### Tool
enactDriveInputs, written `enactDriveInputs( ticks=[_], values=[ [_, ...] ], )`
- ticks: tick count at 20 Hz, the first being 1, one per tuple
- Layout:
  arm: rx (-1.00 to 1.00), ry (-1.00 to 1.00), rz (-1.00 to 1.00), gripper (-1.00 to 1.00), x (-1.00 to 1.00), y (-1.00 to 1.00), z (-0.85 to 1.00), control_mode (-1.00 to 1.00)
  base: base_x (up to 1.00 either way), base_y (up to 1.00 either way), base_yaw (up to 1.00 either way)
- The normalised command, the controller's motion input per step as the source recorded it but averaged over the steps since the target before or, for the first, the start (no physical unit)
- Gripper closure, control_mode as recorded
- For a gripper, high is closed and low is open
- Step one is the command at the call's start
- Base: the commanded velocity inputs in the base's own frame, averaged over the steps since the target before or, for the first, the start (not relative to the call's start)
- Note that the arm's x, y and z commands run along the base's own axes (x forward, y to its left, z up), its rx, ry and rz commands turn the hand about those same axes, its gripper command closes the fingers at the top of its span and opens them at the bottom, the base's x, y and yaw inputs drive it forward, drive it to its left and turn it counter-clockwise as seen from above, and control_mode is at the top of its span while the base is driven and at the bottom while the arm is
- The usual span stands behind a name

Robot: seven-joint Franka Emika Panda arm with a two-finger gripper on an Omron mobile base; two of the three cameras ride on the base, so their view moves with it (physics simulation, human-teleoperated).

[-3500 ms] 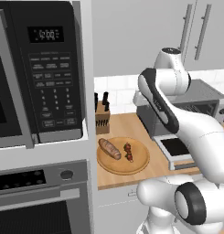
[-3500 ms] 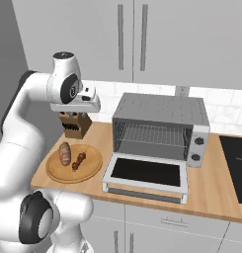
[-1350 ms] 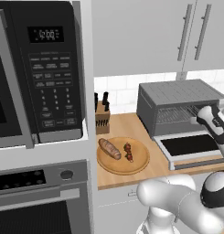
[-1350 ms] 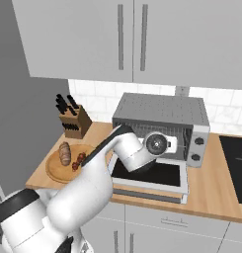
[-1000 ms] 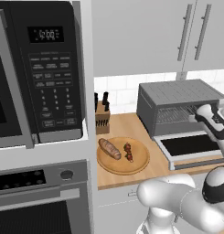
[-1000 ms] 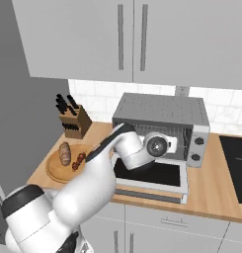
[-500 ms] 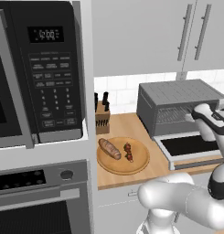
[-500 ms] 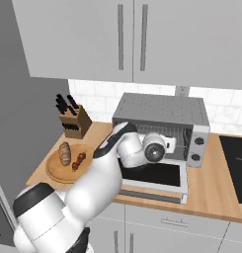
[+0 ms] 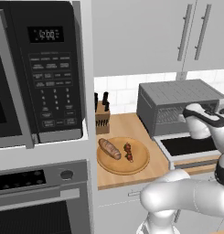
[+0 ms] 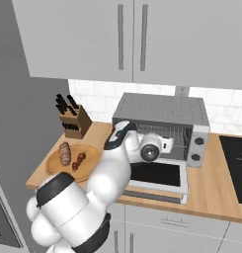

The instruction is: Pick up the kebab skewer and baguette bread, and place them inside the toaster oven. Close the toaster oven door and start by setting the timer.

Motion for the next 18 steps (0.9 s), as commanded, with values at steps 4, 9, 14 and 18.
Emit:
enactDriveInputs(
  ticks=[4, 9, 14, 18],
  values=[
    [0.00, 0.00, -0.01, -1.00, 0.30, 0.00, -0.01, -1.00, 0.00, 0.00, 0.00],
    [0.00, 0.00, 0.00, -1.00, 0.29, 0.00, -0.02, -1.00, 0.00, 0.00, 0.00],
    [0.00, 0.00, 0.00, -1.00, 0.01, 0.00, -0.21, -1.00, 0.00, 0.00, 0.00],
    [0.00, 0.00, 0.00, -1.00, 0.03, 0.00, -0.06, -1.00, 0.00, 0.00, 0.00]
  ],
)
